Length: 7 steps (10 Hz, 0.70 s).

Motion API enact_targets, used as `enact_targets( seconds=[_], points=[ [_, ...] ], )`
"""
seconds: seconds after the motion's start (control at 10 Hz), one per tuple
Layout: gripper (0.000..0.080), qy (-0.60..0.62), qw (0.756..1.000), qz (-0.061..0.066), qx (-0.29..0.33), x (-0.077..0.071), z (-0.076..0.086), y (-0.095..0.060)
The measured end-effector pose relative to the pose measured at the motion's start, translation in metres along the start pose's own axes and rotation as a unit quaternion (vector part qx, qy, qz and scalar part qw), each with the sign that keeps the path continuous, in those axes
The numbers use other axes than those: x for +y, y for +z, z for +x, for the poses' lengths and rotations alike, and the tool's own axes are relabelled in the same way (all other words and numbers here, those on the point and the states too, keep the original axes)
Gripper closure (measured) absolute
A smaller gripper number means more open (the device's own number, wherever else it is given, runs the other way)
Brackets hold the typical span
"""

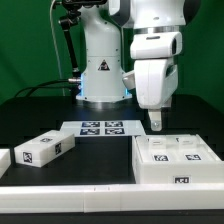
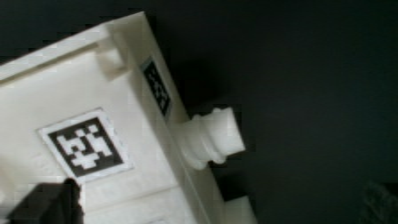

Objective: Assemble cabinet

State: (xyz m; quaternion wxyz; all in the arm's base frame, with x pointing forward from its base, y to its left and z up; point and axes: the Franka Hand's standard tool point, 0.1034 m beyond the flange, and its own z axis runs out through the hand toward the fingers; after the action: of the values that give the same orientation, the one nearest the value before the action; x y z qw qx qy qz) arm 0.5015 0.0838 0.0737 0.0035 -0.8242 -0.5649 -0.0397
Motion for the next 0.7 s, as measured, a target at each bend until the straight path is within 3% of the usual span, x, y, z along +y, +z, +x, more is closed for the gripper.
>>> enact_targets(
  seconds=[0.5, 0.6, 0.7],
  points=[
    [0.0003, 0.001, 1.0, 0.001, 0.0, -0.001, -0.001, 0.001],
    [0.0003, 0.041, 0.999, -0.017, 0.016, -0.003, -0.003, -0.001],
    [0.0003, 0.093, 0.995, -0.026, 0.027, -0.015, -0.005, 0.0]
  ],
)
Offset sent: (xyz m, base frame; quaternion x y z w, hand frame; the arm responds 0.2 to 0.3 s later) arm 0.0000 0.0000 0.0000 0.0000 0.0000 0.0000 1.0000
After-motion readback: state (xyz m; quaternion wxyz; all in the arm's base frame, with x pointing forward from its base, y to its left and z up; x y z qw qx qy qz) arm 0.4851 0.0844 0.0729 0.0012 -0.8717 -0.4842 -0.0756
